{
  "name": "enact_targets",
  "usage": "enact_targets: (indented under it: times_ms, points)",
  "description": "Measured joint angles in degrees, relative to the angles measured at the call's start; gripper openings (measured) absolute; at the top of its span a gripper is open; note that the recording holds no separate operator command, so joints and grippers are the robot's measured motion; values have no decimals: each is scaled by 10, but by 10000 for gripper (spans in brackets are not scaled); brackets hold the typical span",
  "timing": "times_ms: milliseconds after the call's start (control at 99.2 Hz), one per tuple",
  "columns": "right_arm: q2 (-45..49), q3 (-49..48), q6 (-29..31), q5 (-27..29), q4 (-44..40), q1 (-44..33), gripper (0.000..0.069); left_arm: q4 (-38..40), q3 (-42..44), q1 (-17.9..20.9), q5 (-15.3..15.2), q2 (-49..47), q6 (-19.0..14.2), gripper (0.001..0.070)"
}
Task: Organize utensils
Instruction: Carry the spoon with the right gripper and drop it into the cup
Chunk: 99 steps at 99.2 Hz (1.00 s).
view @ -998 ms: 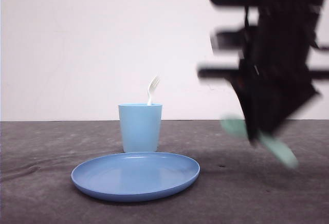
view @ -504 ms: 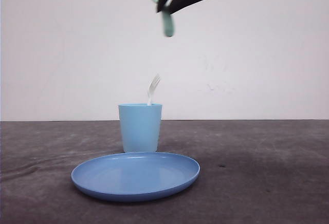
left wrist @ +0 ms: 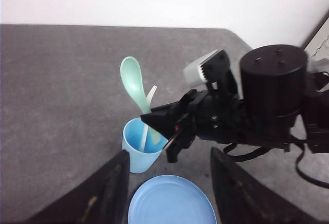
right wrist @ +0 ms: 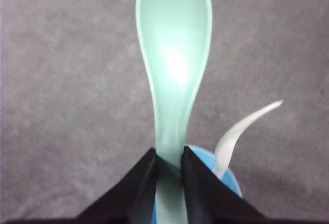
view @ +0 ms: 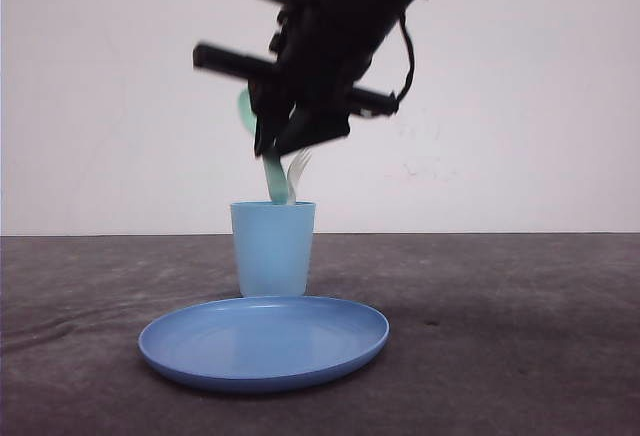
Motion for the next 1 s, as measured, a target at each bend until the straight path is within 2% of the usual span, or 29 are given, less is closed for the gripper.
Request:
enact_targets:
  times_ms: [171,353,514,686,837,898,998]
  points:
    - [16,0,-1,0,0,0,76,-6,0,0,0,0,0,297]
    - [16,0,-1,-2,0,0,188,-6,0,0,0,0,0,297]
    - [10,-1,-1,-19,-13,1,214,-6,0,0,0,0,0,297]
    - [-51,-2,-1,-32,-83,4,215,-6,0,0,0,0,0,297]
    - [-127,-2,0,-50,-196,14,225,-6,0,0,0,0,0,297]
    - [-148,-2,3,-71,-245,17,312,-6,0,0,0,0,0,297]
    - [-169,-2,15,-101,-320,17,614,-6,0,0,0,0,0,297]
